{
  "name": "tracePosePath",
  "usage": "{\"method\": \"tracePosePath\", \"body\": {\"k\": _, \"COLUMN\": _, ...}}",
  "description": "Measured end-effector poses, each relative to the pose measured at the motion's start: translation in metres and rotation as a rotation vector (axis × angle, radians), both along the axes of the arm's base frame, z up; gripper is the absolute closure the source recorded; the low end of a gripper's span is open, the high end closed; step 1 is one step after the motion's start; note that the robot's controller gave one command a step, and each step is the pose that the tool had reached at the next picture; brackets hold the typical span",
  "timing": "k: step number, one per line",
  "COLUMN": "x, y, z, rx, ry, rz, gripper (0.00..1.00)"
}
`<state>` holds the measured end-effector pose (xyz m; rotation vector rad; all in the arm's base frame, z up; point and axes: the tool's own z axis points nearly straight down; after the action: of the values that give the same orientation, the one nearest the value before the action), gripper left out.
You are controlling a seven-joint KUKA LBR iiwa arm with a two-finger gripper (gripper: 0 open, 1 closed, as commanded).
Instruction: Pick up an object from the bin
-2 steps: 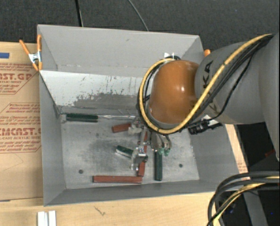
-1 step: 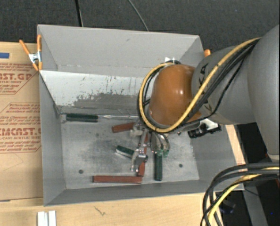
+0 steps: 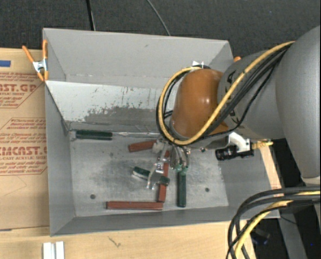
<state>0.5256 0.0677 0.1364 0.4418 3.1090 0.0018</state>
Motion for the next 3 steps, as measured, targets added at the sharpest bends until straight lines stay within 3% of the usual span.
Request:
{"method": "tracePosePath", "body": {"k": 1, "x": -0.006, "y": 0.000, "z": -0.042, "rx": -0.001, "ry": 0.000, "rz": 0.051, "gripper": 0.00}}
{"method": "tracePosePath", "body": {"k": 2, "x": -0.010, "y": -0.011, "z": -0.060, "rx": 0.006, "ry": -0.016, "rz": -0.157, "gripper": 1.00}}
{"method": "tracePosePath", "body": {"k": 3, "x": -0.010, "y": -0.011, "z": -0.060, "rx": 0.006, "ry": -0.016, "rz": -0.157, "gripper": 1.00}}
